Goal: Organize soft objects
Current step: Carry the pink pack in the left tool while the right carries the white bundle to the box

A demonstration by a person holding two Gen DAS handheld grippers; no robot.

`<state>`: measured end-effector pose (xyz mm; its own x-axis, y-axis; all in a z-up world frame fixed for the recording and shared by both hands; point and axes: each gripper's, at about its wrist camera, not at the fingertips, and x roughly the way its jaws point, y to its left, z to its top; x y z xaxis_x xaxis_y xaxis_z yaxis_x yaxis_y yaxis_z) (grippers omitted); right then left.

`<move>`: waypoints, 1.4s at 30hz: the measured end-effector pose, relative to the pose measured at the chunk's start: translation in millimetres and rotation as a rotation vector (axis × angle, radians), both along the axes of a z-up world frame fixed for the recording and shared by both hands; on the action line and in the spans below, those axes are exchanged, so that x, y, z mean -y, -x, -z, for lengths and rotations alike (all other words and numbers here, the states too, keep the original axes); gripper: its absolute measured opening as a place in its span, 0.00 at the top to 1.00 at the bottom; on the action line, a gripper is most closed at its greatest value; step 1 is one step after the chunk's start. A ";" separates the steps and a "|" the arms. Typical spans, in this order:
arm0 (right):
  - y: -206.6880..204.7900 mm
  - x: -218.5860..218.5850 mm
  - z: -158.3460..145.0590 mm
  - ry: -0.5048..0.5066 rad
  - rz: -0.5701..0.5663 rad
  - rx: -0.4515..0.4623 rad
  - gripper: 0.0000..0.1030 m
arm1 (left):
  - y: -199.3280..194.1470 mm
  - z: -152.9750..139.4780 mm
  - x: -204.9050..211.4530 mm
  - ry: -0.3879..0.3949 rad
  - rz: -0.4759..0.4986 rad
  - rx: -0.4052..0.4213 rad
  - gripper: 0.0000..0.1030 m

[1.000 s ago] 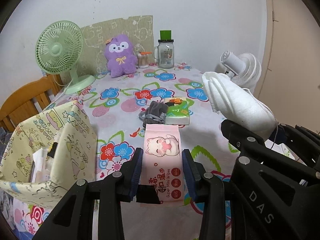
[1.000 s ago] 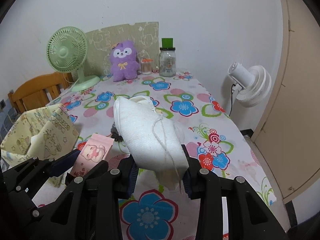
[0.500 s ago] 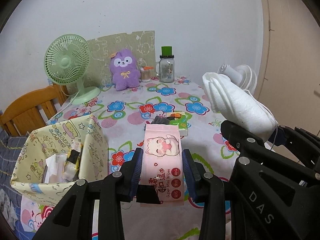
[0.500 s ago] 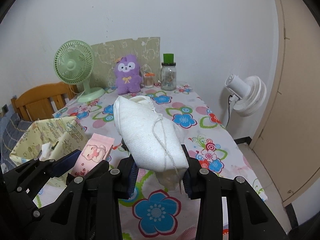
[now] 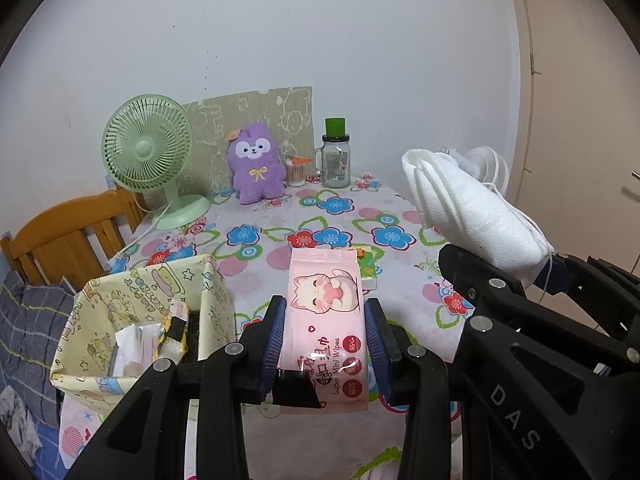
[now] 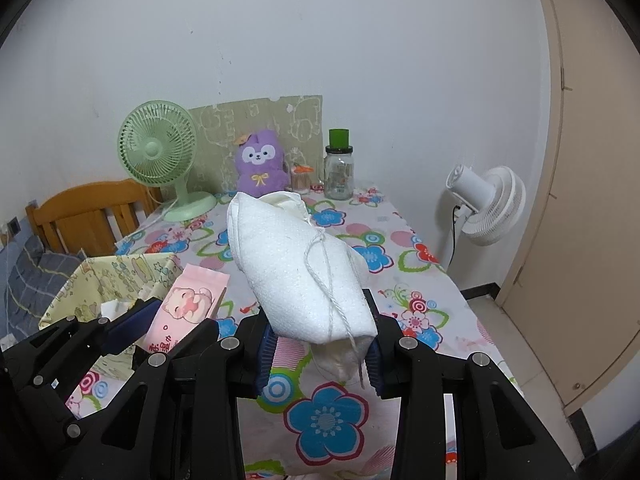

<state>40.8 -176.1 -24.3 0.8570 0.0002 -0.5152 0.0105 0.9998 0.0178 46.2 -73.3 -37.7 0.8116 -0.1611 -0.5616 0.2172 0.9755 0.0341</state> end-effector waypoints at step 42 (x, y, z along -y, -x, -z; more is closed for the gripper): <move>-36.7 -108.0 -10.6 -0.024 -0.238 -0.020 0.60 | -28.4 -3.5 -100.0 0.020 -0.153 0.004 0.61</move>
